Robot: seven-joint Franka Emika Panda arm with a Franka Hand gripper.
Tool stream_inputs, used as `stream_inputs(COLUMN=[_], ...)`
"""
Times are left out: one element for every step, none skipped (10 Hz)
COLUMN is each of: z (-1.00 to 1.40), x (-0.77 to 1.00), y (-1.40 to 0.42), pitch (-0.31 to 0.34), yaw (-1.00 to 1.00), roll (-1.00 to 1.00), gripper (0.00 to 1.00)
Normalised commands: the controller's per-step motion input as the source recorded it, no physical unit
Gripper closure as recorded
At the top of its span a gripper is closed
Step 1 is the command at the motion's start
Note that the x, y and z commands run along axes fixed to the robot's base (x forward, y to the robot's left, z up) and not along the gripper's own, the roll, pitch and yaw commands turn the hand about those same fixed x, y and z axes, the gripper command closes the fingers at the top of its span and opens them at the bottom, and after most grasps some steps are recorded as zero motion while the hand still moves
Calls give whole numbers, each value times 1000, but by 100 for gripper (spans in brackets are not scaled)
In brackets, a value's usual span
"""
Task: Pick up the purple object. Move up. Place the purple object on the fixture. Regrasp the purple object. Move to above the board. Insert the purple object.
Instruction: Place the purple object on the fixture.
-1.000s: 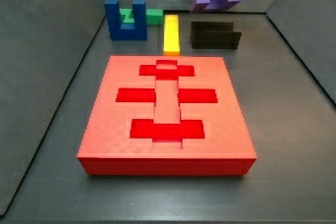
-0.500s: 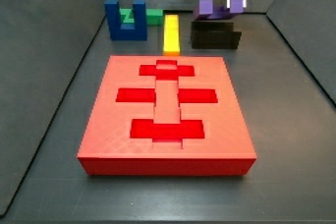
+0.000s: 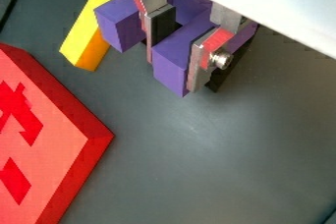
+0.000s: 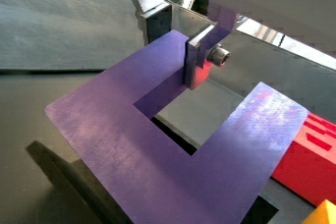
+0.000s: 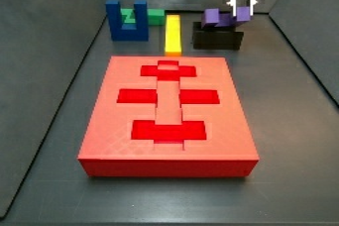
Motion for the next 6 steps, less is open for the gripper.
stream_inputs(z=[-109, -80, -154, -157, -249, -123], x=[-114, -37, -29, 0, 0, 0], y=[-26, -17, -14, -20, -54, -71], pitch=[0, 0, 14, 66, 6, 31], yaw=[-29, 0, 0, 0, -54, -11], roll=[0, 23, 100, 134, 129, 137], gripper=[100, 100, 100, 100, 100, 100])
